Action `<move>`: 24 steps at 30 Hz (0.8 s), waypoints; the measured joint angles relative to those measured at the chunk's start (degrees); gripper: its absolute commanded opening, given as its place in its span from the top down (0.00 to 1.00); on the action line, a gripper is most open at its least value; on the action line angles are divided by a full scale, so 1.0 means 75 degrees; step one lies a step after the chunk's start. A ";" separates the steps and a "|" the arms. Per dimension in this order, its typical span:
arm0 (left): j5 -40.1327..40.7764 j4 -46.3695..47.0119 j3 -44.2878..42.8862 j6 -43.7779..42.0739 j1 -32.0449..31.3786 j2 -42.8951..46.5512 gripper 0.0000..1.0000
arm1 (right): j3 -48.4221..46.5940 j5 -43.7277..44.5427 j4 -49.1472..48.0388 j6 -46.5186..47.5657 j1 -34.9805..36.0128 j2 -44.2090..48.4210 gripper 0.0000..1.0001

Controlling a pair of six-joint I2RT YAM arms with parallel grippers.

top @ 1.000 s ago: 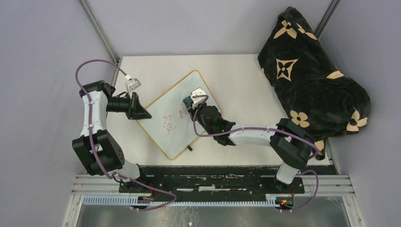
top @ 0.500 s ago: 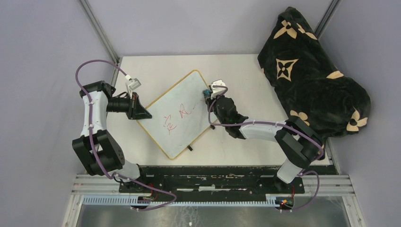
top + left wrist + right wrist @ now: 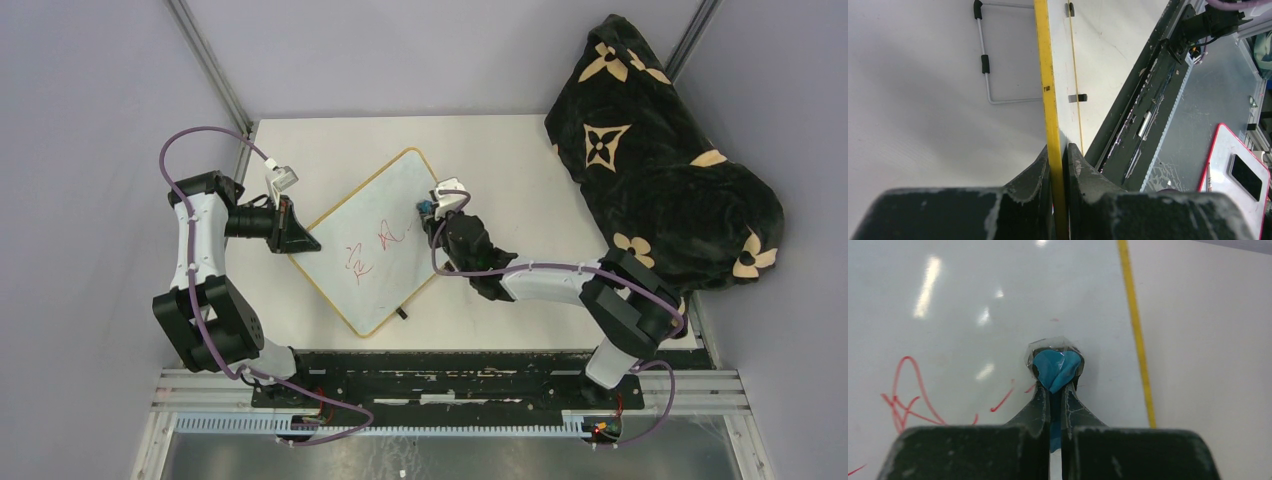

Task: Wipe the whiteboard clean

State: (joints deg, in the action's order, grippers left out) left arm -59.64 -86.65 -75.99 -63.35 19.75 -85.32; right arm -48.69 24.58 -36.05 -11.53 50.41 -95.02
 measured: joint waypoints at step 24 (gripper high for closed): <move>0.0003 0.0009 0.0009 0.0003 -0.0003 0.0000 0.97 | 0.0117 0.0210 -0.0189 -0.0312 -0.0052 -0.0035 0.99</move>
State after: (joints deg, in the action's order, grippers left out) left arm -59.61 -86.59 -75.92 -63.33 19.73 -85.32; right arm -47.81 26.15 -37.47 -13.87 50.02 -95.29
